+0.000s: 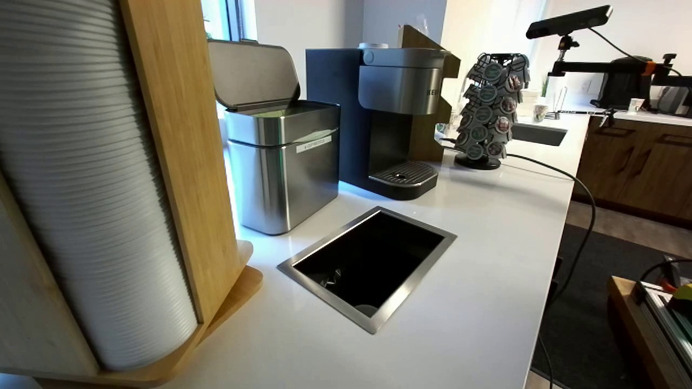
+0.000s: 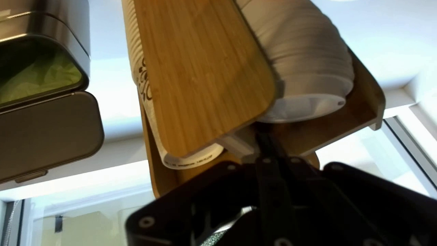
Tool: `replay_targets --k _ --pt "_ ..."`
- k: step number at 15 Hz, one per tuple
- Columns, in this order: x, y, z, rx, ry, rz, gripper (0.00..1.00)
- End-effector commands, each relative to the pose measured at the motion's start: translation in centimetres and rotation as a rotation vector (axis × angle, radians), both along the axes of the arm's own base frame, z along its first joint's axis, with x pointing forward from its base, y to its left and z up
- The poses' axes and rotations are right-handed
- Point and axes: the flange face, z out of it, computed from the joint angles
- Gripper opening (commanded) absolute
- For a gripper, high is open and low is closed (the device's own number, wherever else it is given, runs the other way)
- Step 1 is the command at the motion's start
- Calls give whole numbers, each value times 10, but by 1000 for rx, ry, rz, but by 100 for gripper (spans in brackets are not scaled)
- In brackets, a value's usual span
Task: Rotate the coffee cup holder.
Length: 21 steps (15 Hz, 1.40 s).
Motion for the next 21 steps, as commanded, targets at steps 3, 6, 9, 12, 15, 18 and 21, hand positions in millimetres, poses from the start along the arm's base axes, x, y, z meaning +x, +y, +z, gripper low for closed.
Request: replay_targets --k 3,6,9,12,15,18,21 --pt "12 3 -7 60 -3 5 0" --pt "14 -2 -11 38 10 -14 0" --pt "18 -7 -11 21 -6 -35 0" --pt "20 -11 -14 -1 -8 -65 0" --pt "21 -14 -15 -24 -18 -99 0" --pt "24 -16 -17 -41 -37 -125 0" --pt "28 -17 -20 -51 -59 -139 0"
